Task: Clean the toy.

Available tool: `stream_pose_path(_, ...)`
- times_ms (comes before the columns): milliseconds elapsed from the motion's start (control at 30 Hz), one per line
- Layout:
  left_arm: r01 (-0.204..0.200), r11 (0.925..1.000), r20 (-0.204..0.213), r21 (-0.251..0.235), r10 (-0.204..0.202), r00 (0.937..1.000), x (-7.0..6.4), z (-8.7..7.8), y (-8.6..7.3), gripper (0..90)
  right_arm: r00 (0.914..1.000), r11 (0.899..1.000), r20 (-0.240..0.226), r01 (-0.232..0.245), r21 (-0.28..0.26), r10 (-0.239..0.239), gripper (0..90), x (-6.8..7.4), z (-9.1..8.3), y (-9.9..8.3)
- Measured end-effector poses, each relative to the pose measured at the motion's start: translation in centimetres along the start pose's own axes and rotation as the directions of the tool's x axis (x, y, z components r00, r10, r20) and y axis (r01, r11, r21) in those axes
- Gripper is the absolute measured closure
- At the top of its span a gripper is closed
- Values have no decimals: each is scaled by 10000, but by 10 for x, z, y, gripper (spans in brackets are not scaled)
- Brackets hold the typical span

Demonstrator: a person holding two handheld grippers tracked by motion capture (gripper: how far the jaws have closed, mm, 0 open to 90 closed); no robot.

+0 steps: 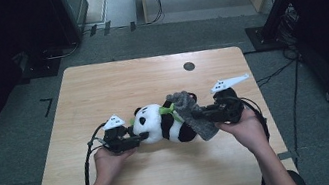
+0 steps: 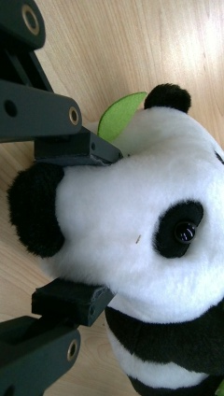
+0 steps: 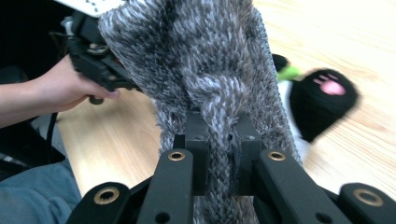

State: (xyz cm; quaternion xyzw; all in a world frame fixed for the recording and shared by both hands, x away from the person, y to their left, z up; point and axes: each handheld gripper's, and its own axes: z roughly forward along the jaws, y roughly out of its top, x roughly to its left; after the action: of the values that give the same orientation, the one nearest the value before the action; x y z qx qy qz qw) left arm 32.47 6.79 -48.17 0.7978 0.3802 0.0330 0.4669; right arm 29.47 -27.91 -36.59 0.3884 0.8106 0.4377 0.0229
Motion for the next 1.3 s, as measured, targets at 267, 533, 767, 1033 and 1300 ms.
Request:
stream_pose_path(267,-171,9998,-70,35,171,9998,-2,1,-1,449,9995,9975,189,256,663,-269,815,-2,25,-11)
stream_pose_path(533,-346,9994,-142,77,347,9993,-1,2,0,452,9979,9966,525,-423,701,386,818,-23,19,-28)
stream_pose_path(767,-281,9996,-123,49,281,9995,0,1,1,450,9920,9890,1149,-667,1319,516,818,-37,27,-37)
stream_pose_path(1033,-178,9998,-134,25,178,9998,-1,1,2,449,9912,9944,793,-1052,-127,1058,818,-34,5,-20)
stream_pose_path(1300,-175,9998,-210,64,176,9996,-3,0,3,448,9987,9942,228,-435,-979,460,815,5,7,14)
